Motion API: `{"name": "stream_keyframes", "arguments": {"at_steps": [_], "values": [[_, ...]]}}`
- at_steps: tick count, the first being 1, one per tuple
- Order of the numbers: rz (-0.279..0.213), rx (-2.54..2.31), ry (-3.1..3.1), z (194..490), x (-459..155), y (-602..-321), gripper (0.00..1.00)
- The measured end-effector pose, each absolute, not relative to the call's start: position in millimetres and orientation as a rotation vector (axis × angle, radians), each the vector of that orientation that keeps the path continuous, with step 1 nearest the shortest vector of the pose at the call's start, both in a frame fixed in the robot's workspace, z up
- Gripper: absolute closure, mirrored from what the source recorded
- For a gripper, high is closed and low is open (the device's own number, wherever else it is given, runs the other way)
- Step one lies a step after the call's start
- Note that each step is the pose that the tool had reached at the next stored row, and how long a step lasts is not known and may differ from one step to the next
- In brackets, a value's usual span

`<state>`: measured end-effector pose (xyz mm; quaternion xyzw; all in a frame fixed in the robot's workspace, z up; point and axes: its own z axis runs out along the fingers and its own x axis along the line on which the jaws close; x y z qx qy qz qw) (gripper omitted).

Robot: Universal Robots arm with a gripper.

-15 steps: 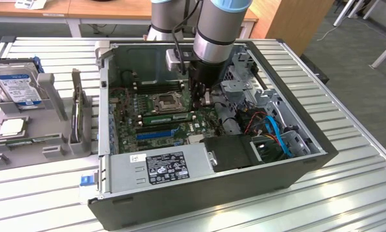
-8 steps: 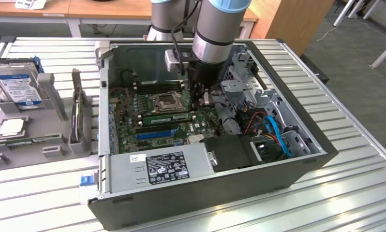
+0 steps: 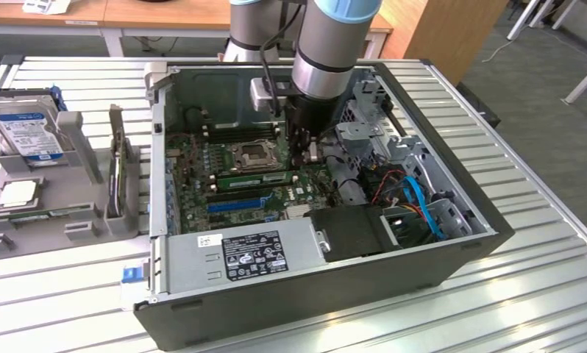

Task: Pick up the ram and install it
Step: 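Press down the ram until it locks into place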

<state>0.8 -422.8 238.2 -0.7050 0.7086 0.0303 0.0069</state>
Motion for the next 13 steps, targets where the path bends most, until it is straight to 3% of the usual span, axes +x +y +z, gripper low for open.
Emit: {"name": "stream_keyframes", "arguments": {"at_steps": [13], "values": [[0.095,-2.205,2.216,233.4,0.8,-422.8,0.9]]}}
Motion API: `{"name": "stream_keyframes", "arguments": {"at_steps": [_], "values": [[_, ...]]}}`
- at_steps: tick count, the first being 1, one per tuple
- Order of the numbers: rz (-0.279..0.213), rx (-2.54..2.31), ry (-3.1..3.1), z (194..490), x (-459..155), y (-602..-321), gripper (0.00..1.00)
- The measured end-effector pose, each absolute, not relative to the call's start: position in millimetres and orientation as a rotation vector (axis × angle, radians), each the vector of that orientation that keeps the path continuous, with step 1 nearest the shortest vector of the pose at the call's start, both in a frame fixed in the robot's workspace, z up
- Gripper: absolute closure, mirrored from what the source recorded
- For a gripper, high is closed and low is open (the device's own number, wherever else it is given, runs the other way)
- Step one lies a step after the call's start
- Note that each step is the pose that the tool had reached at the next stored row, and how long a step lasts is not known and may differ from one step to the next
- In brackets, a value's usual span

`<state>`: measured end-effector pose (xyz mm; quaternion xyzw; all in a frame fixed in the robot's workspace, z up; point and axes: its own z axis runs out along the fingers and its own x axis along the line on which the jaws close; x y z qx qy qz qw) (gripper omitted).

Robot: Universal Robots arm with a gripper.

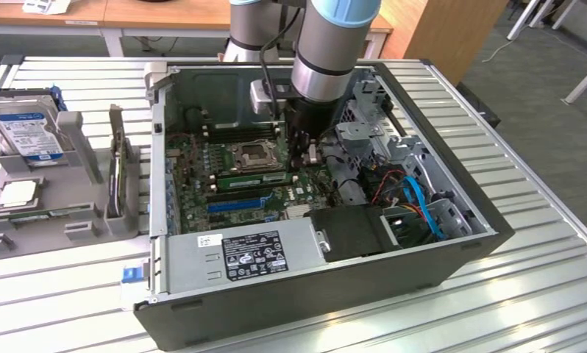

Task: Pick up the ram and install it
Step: 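Press down the ram until it locks into place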

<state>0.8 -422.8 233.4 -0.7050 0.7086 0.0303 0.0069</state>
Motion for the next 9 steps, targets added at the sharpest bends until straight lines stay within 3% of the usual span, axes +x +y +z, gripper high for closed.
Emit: {"name": "stream_keyframes", "arguments": {"at_steps": [9], "values": [[0.095,-2.205,2.216,233.2,0.7,-421.2,0.9]]}}
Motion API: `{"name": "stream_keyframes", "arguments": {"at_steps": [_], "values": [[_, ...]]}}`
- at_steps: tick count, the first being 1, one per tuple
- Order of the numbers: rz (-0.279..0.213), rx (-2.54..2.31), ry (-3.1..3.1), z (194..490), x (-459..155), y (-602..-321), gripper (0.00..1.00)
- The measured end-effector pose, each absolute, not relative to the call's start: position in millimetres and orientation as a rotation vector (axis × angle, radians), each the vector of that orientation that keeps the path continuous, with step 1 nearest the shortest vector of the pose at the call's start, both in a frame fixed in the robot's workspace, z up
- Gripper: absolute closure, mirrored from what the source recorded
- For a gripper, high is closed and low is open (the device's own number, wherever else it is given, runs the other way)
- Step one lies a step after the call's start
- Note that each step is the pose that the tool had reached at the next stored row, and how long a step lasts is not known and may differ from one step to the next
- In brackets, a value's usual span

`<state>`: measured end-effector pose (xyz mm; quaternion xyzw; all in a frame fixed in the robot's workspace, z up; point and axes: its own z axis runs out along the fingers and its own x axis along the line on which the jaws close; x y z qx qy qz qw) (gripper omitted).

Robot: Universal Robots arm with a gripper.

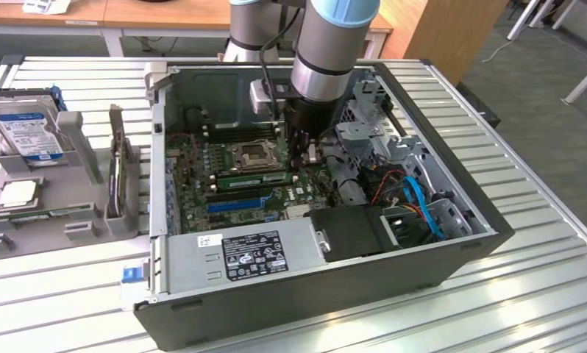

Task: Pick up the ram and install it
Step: 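Press down the ram until it locks into place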

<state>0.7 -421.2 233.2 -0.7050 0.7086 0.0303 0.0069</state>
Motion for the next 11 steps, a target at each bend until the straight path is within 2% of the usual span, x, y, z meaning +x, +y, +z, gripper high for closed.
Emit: {"name": "stream_keyframes", "arguments": {"at_steps": [11], "values": [[0.095,-2.205,2.216,230.9,0.7,-421.1,0.9]]}}
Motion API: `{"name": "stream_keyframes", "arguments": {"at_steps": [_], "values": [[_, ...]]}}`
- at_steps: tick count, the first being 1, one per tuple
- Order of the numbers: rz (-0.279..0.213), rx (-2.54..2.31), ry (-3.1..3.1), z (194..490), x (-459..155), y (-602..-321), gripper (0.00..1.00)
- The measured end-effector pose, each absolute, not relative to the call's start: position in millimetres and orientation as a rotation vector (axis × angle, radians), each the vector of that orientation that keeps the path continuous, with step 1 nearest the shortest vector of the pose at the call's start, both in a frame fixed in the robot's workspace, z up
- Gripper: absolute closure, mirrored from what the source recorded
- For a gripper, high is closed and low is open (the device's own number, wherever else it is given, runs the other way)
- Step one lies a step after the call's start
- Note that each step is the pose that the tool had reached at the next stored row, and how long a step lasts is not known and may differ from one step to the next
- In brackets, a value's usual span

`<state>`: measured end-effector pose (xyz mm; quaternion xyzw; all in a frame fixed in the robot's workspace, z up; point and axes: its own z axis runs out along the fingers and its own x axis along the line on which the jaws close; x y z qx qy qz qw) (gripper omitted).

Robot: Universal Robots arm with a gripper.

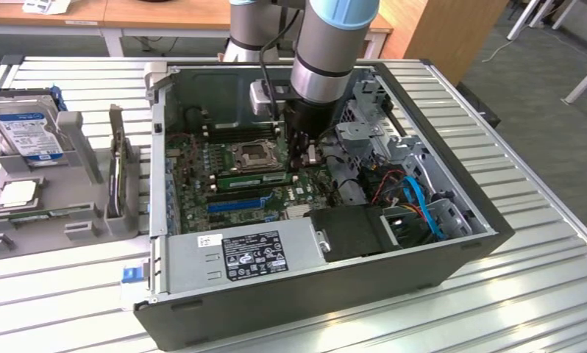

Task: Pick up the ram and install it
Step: 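Press down the ram until it locks into place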

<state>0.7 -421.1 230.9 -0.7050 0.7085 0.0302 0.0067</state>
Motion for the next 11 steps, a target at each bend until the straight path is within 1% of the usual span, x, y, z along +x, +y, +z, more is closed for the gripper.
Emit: {"name": "stream_keyframes", "arguments": {"at_steps": [11], "values": [[0.1,-2.203,2.214,229.2,0.7,-421.1,0.9]]}}
